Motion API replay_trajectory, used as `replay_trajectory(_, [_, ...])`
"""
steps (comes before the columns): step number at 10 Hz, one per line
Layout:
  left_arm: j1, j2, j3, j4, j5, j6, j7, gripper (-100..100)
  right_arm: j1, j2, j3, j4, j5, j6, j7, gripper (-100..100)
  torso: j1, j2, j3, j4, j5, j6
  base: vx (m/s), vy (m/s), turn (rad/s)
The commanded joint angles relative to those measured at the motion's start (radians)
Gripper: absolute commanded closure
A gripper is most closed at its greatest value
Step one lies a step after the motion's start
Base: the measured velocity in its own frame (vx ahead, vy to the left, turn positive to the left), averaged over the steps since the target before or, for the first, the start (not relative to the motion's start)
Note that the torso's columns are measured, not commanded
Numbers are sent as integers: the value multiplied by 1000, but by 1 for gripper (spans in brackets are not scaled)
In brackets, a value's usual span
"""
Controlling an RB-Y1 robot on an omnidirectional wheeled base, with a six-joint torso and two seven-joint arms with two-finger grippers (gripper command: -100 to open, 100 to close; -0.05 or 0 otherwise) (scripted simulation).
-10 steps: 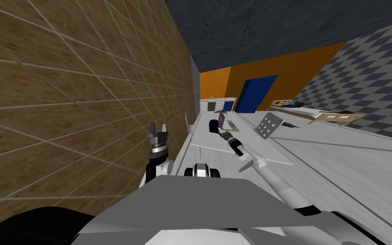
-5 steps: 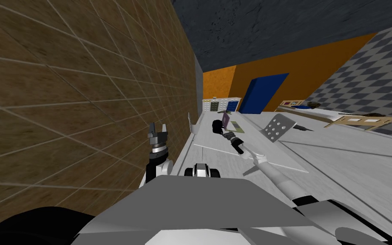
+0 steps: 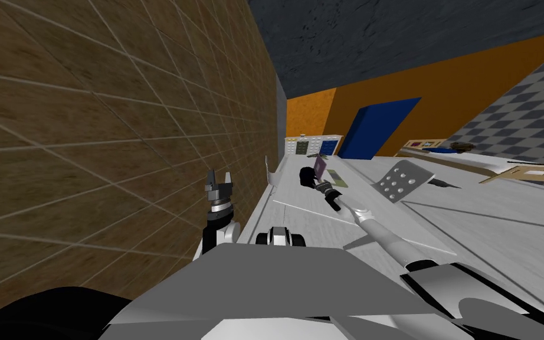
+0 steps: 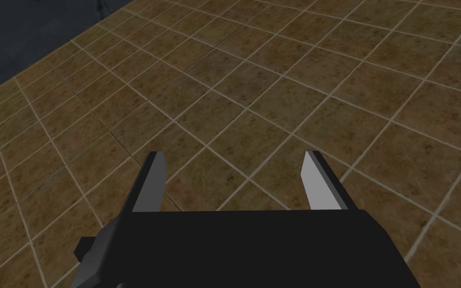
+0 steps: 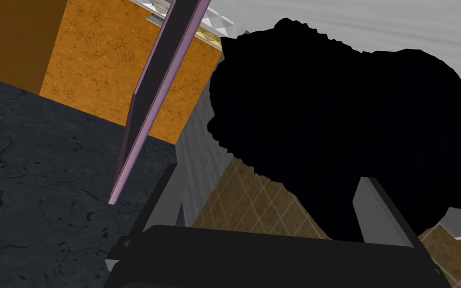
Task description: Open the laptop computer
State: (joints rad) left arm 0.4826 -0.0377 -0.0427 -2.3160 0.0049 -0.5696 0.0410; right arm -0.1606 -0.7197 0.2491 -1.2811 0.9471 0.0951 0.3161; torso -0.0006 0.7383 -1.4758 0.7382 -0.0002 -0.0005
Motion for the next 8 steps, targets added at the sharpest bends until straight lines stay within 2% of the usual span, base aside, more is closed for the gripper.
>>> replay_trajectory(1, [0,0,0,0,0,0,0,0,-44,-45,24,78,52,39,17,-100,2,-1,-1,0,1,-1,19,42,83])
replay_trajectory(2, [0,0,0,0,0,0,0,0,-72,-71,34,109,89,59,29,-100,0,-2,-1,-1,0,1,13,46,119])
replay_trajectory(3, [0,0,0,0,0,0,0,0,-72,-71,34,127,89,59,29,-100,-1,-2,-1,0,0,1,12,32,47])
replay_trajectory(4, [0,0,0,0,0,0,0,0,-98,-96,44,170,125,78,41,-100,-2,-2,-1,0,0,1,13,37,113])
replay_trajectory(6, [0,0,0,0,0,0,0,0,-98,-96,44,174,125,78,41,-100,-3,-2,-1,0,0,2,11,22,27])
replay_trajectory(7, [0,0,0,0,0,0,0,0,-123,-121,54,218,158,96,51,-100,-3,-1,-1,0,0,2,8,22,112])
replay_trajectory(8, [0,0,0,0,0,0,0,0,-123,-121,54,218,158,96,51,-100,-2,-2,-1,1,1,1,11,18,61])
